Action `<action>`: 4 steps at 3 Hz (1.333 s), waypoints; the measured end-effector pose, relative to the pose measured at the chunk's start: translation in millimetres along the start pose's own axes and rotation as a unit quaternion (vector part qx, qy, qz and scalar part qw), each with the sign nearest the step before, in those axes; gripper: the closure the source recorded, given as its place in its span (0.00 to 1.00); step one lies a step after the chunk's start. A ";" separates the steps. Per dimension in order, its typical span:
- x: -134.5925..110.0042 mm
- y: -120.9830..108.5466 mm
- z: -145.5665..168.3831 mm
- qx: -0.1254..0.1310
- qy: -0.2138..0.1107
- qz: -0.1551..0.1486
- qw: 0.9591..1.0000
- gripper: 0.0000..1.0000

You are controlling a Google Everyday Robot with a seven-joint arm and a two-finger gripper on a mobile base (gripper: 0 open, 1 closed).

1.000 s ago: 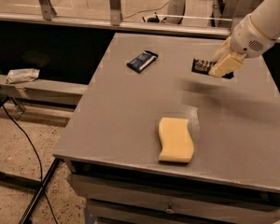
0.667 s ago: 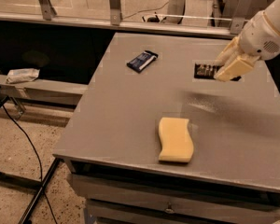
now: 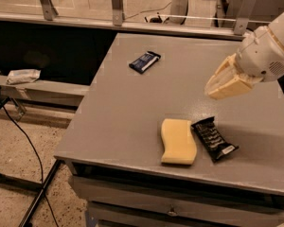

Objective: Move rxbar chocolate near sponge

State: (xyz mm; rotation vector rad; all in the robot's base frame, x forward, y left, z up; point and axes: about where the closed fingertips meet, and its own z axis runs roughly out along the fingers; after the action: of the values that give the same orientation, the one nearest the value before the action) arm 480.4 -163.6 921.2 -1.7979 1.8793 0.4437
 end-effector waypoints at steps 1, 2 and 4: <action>-15.1 23.7 7.9 -0.023 -0.035 -0.012 0.999 0.59; -17.7 23.5 8.5 -0.023 -0.037 -0.013 0.999 0.35; 24.1 -27.5 -70.1 0.121 -0.031 0.019 0.992 0.00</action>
Offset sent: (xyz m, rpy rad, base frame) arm -0.0200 0.0167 -0.0005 0.0590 0.0183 0.0476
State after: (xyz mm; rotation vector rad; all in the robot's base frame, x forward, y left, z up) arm 498.6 -224.5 968.3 -1.5752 1.8410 0.2687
